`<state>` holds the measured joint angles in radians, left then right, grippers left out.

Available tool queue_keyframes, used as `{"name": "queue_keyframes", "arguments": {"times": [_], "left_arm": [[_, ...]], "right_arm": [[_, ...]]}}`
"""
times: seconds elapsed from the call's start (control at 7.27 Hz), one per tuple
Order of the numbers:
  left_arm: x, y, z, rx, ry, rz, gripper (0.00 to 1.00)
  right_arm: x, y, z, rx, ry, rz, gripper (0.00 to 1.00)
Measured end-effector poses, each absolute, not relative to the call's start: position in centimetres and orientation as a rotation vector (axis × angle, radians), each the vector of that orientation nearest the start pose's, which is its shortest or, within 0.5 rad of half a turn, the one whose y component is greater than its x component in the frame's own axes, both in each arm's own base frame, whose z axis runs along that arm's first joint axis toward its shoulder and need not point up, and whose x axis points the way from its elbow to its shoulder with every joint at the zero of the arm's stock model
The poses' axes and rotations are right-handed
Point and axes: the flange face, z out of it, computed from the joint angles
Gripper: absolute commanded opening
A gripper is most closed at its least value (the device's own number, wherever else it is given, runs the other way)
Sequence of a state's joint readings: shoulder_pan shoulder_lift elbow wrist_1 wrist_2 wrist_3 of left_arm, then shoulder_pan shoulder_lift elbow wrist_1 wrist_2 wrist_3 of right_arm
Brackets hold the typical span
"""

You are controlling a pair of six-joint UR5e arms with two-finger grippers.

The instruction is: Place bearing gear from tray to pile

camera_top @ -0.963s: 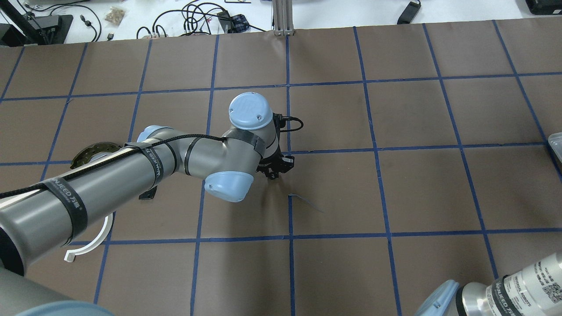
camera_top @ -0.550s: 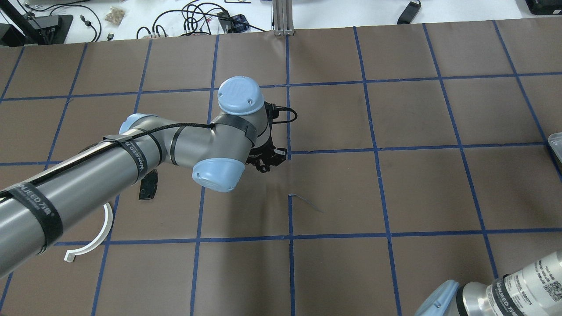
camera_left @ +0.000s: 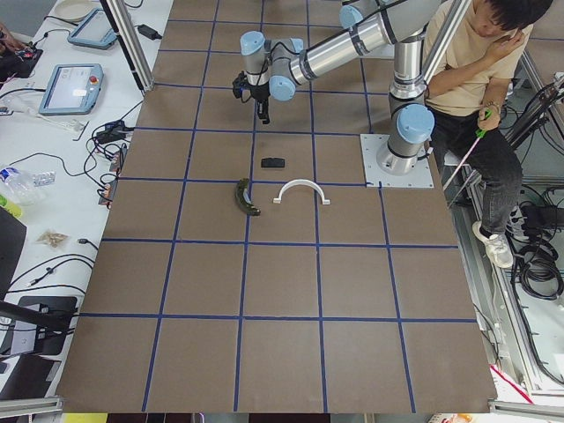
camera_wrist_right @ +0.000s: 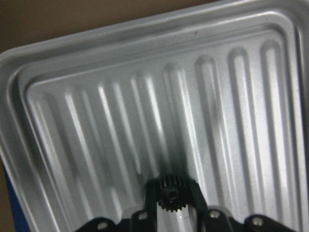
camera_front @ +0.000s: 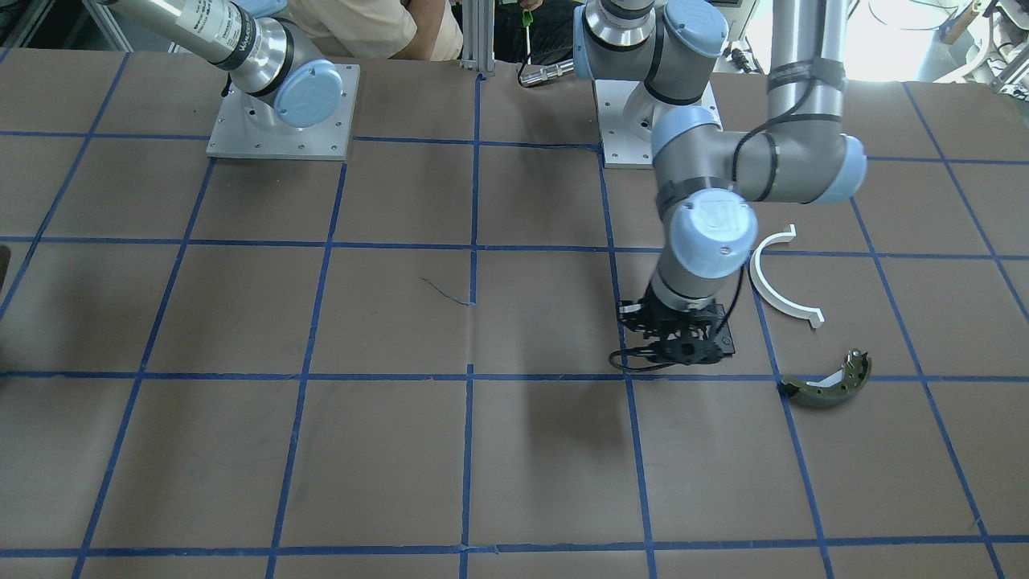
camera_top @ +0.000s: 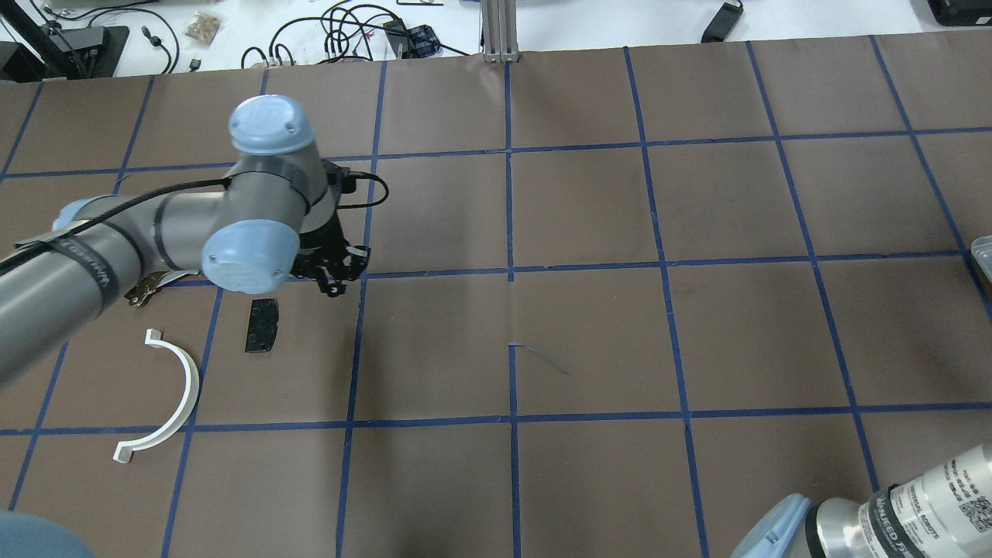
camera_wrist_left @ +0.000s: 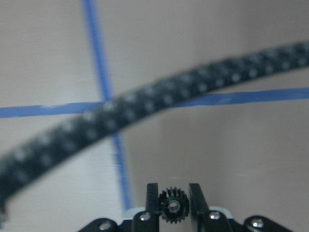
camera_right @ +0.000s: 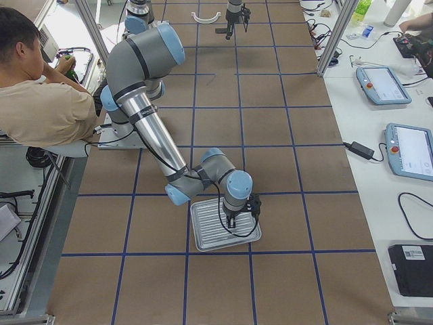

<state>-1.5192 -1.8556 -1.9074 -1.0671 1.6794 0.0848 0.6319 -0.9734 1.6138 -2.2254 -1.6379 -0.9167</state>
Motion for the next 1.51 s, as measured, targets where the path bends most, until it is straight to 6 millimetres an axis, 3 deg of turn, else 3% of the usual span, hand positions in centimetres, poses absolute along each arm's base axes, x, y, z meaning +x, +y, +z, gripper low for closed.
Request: {"name": "queue_keyframes", "arguments": {"times": [0.28, 0.41, 0.55, 0.69, 0.83, 1.1, 1.51], "left_arm": [[0.9, -53.3, 23.8, 0.084, 3.016, 0.212, 0.00], [4.7, -52.4, 22.8, 0.099, 3.021, 0.243, 0.00], [6.6, -51.4, 21.3, 0.100, 3.042, 0.259, 0.00], [7.2, -50.8, 20.0, 0.094, 3.065, 0.268, 0.30], [7.3, -50.3, 19.5, 0.095, 3.075, 0.276, 0.99], [7.0, -49.5, 19.4, 0.106, 3.082, 0.285, 1.00], [6.3, -49.9, 21.1, 0.100, 3.073, 0.238, 1.00]], "right_arm": [[-44.9, -48.9, 20.5, 0.041, 3.213, 0.041, 0.02], [-44.3, -49.0, 22.1, 0.032, 3.222, 0.025, 0.02], [-42.8, -49.8, 23.9, 0.005, 3.227, 0.004, 0.02], [-40.4, -51.2, 25.6, -0.030, 3.230, -0.023, 0.02], [-37.3, -52.8, 26.9, -0.045, 3.229, -0.038, 0.02], [-29.3, -56.0, 28.6, -0.002, 3.219, -0.043, 0.02], [-14.5, -59.2, 29.8, 0.125, 3.214, -0.062, 0.03]]}}
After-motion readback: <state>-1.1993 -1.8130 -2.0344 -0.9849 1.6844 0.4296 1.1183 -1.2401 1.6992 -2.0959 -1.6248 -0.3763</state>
